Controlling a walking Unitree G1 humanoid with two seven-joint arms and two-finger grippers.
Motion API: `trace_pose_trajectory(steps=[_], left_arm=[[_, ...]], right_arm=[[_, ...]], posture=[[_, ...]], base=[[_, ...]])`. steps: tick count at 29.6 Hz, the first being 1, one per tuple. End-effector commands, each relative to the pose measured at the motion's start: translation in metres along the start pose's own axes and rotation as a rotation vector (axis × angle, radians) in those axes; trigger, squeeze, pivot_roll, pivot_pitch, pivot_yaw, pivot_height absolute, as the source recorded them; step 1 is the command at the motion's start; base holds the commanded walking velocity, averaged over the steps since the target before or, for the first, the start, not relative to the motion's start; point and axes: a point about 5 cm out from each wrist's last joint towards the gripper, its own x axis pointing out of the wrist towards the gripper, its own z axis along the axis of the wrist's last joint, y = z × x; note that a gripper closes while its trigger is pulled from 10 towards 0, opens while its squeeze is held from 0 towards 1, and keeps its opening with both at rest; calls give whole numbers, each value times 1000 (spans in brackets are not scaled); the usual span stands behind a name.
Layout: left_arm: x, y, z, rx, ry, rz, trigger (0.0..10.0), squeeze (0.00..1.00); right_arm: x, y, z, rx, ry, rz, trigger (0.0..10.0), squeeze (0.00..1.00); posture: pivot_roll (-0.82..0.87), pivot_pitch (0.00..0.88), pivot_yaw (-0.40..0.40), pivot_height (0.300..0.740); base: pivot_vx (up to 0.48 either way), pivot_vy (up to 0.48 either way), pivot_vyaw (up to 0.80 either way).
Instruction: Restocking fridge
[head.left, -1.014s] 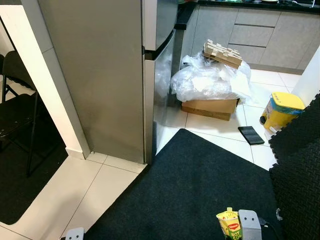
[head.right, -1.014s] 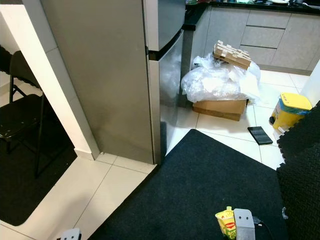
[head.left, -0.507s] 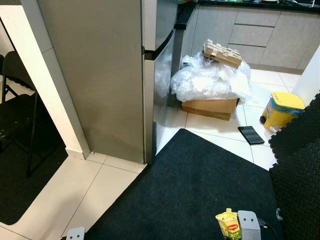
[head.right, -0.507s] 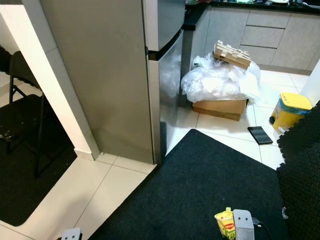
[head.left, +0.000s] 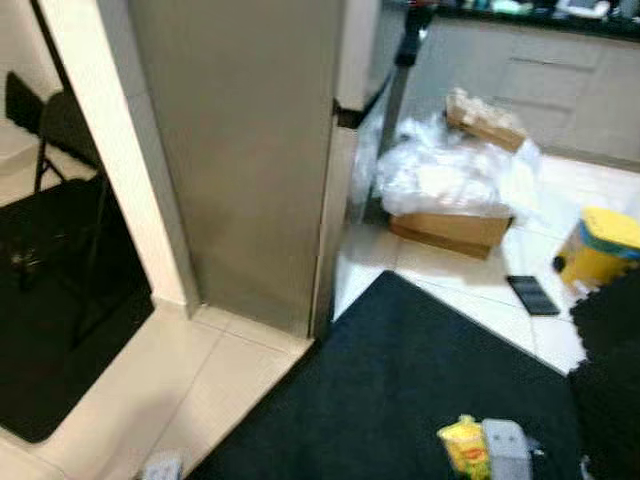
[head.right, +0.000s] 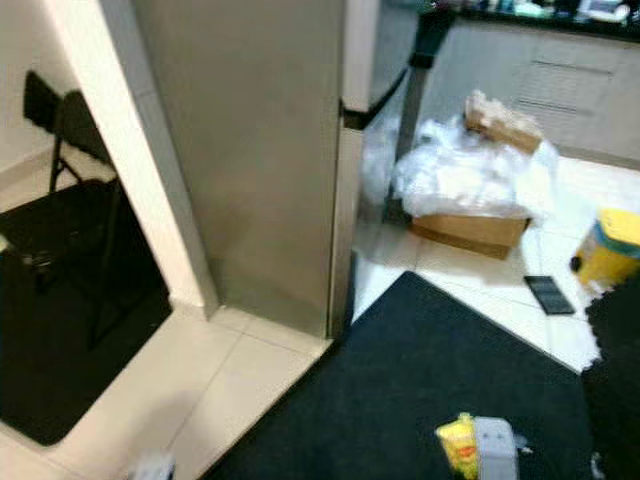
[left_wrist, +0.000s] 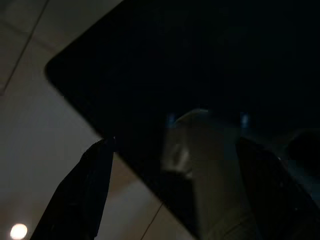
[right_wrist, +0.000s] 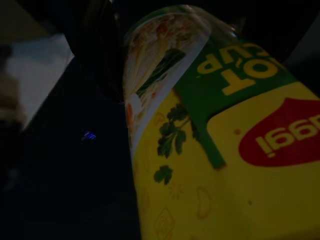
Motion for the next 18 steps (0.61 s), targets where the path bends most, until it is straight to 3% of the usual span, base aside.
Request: trace_pose_trajectory(steps=[1, 18], left_arm=[[1, -3, 0, 8, 1, -9, 10000, 0], [2, -6, 0, 21, 5, -17, 10000, 0]], right_arm=[[-2, -9, -2, 3, 10, -24, 10000, 0], [-2, -14, -2, -2, 11, -34, 10000, 0]], posture=[[-25, 0, -3, 740], [-26, 0, -7, 740]], base=[[289, 0, 0], [268, 0, 0]])
